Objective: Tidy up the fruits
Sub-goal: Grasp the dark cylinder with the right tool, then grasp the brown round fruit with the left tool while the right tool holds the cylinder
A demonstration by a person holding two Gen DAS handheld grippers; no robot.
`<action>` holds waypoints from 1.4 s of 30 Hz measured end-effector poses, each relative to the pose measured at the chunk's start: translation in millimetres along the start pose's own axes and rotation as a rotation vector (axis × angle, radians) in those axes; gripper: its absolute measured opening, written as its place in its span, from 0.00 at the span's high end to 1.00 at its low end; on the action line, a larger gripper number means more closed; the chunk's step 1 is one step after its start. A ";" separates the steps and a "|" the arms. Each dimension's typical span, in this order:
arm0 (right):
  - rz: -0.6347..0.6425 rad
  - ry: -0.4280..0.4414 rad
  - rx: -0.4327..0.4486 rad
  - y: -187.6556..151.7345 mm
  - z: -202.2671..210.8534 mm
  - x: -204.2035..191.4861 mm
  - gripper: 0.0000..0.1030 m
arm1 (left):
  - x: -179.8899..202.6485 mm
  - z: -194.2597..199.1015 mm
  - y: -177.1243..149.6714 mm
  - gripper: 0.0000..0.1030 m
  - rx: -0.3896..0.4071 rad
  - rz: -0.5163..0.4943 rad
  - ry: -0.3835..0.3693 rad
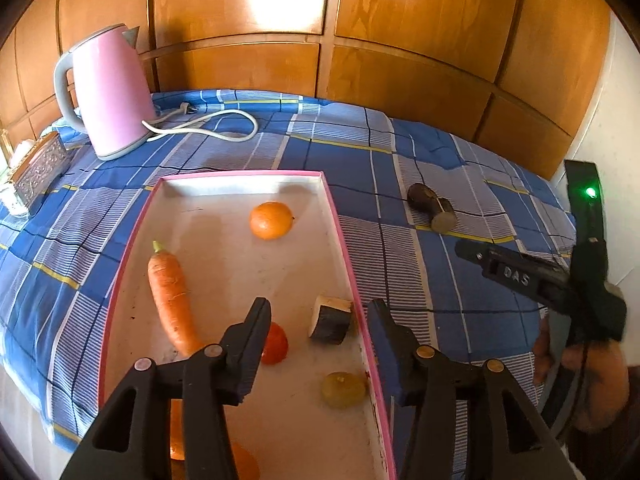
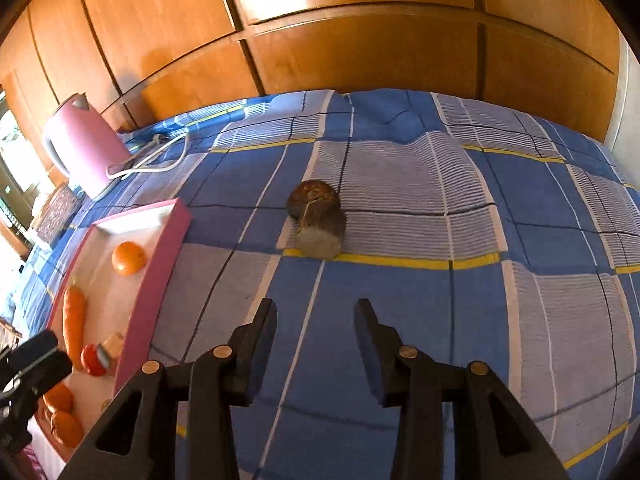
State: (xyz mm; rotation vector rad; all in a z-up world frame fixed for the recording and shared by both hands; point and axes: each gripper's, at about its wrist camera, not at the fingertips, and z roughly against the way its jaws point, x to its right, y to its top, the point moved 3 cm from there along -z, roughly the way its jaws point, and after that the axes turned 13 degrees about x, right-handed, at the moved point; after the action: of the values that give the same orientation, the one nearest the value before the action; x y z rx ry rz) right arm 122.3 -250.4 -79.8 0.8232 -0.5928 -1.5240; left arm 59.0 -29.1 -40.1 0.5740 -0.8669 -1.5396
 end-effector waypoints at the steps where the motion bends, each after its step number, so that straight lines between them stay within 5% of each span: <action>1: 0.000 0.000 -0.002 2.5 -3.8 0.9 0.61 | 0.7 -1.2 0.5 0.50 -0.003 0.004 -0.005; 16: 0.035 -0.011 -0.022 27.3 -56.8 -2.5 0.63 | 26.6 -26.5 15.7 0.48 -0.023 -0.011 -0.061; 42: 0.001 -0.057 0.019 12.6 -15.7 49.4 0.65 | 104.6 -143.0 58.0 0.48 -0.156 -0.043 -0.175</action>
State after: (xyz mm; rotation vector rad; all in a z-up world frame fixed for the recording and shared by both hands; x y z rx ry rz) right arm 142.3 -299.3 -87.5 0.7955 -0.6500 -1.5474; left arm 188.6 -160.4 -67.2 0.3507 -0.8615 -1.6986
